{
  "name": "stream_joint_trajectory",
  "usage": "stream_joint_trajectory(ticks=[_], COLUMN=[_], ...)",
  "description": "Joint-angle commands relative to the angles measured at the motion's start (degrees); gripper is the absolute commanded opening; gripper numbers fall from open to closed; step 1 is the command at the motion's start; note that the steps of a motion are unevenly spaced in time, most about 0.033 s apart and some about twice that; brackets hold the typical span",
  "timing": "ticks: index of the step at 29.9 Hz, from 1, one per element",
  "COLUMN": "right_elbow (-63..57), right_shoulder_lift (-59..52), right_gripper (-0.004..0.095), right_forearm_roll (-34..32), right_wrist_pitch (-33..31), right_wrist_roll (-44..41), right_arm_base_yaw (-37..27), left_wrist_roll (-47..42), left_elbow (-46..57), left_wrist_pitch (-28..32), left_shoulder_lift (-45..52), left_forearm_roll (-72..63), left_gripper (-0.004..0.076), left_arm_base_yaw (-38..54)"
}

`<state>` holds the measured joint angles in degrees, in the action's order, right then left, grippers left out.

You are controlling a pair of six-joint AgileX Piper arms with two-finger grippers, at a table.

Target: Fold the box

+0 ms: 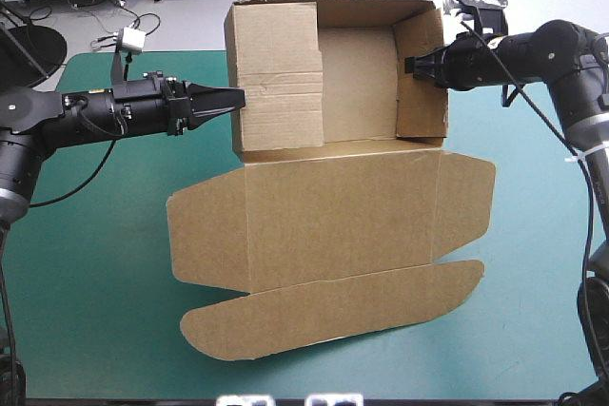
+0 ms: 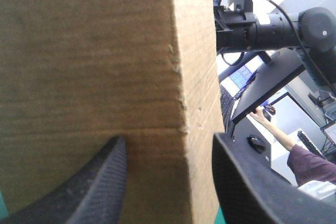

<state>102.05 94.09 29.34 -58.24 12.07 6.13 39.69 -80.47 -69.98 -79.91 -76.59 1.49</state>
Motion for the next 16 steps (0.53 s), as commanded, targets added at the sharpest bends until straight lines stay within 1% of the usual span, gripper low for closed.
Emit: stream_joint_trajectory(ticks=[1, 4, 7, 9, 11, 16], right_elbow=[1.76, 1.76, 1.76, 1.76, 1.76, 1.76], right_shoulder_lift=[-2.38, -2.38, -2.38, -2.38, -2.38, -2.38], right_gripper=[-0.0016, -0.0016, -0.0016, -0.0016, -0.0012, -0.0012], right_forearm_roll=[2.99, 3.13, 3.13, 2.82, 1.99, 1.21], right_wrist_pitch=[3.34, 3.38, 2.84, 2.57, 2.69, 4.02], right_wrist_roll=[-0.99, -1.29, -1.42, -1.42, -1.42, -2.91], right_arm_base_yaw=[1.26, 1.26, 1.38, 2.09, 3.31, 6.68], left_wrist_roll=[-0.13, -0.39, -0.71, -2.43, -3.83, -7.87], left_elbow=[-1.79, -1.79, -1.79, -1.79, -1.79, -1.79], left_wrist_pitch=[-3.49, -2.91, -0.88, 1.36, 3.45, 6.32], left_shoulder_lift=[1.94, 1.94, 1.94, 1.94, 1.94, 1.94], left_forearm_roll=[-2.33, 0.13, 2.20, 3.94, 6.41, 15.30], left_gripper=[0.0368, 0.0368, 0.0368, 0.0368, 0.0368, 0.0367], left_arm_base_yaw=[-0.38, -0.38, -0.38, -0.38, -0.38, -0.38])
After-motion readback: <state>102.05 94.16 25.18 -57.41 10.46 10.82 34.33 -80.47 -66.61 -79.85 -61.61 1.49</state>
